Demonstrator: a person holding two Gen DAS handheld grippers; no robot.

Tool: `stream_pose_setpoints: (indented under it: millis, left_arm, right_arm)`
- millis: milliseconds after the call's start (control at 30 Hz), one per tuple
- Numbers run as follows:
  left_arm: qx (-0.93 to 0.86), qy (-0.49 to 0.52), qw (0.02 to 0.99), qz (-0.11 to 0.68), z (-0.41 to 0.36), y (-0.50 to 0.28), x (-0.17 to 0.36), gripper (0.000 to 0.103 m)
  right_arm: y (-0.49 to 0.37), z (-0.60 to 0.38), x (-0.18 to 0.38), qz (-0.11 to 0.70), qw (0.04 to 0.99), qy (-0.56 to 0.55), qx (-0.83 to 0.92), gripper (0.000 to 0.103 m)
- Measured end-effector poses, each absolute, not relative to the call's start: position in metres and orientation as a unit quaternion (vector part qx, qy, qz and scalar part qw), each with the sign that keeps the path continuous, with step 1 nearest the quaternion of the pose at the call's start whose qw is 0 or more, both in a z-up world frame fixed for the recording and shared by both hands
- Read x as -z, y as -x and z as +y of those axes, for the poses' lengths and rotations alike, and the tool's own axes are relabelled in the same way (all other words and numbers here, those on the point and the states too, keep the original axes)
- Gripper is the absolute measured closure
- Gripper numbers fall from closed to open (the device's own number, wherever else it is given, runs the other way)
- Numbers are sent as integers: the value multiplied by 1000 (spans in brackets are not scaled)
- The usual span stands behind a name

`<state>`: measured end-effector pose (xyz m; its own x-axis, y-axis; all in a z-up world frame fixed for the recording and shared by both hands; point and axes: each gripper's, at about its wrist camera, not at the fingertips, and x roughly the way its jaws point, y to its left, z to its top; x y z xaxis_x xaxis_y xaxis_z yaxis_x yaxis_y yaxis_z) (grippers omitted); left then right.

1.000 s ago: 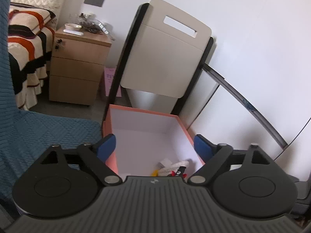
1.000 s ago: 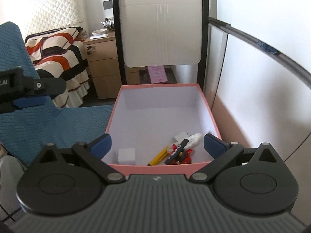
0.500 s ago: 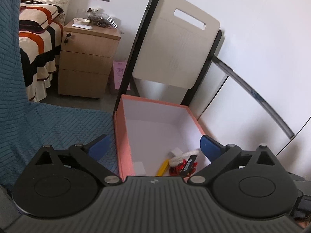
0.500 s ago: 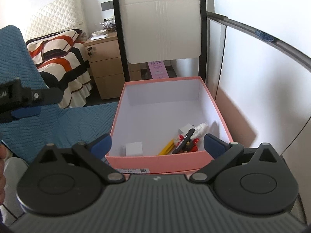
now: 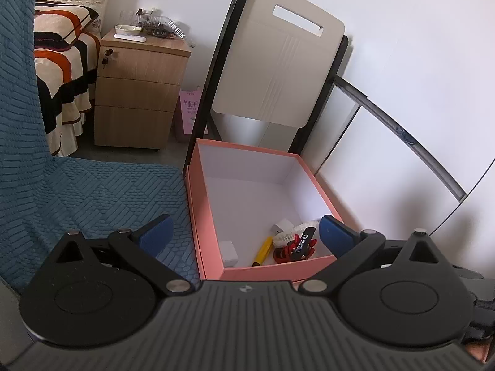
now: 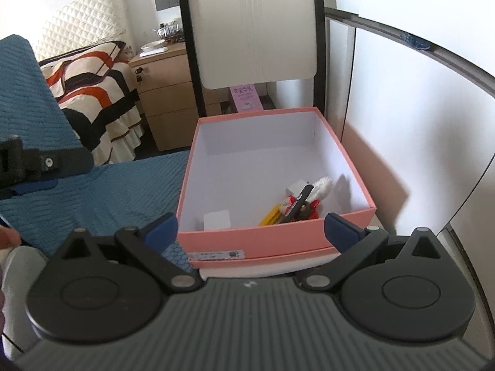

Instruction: Organize rigid objects

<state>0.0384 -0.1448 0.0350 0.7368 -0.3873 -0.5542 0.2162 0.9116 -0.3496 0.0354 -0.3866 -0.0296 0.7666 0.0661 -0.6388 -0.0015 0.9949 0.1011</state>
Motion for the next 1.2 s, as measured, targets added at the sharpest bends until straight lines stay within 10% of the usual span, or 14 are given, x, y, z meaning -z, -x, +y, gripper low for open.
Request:
stream_pose_setpoints:
  millis: [1200]
  left_arm:
    - [140, 91, 931, 324, -164, -31, -25, 1]
  right_arm:
    - [-23, -391, 43, 361, 931, -46, -17, 0]
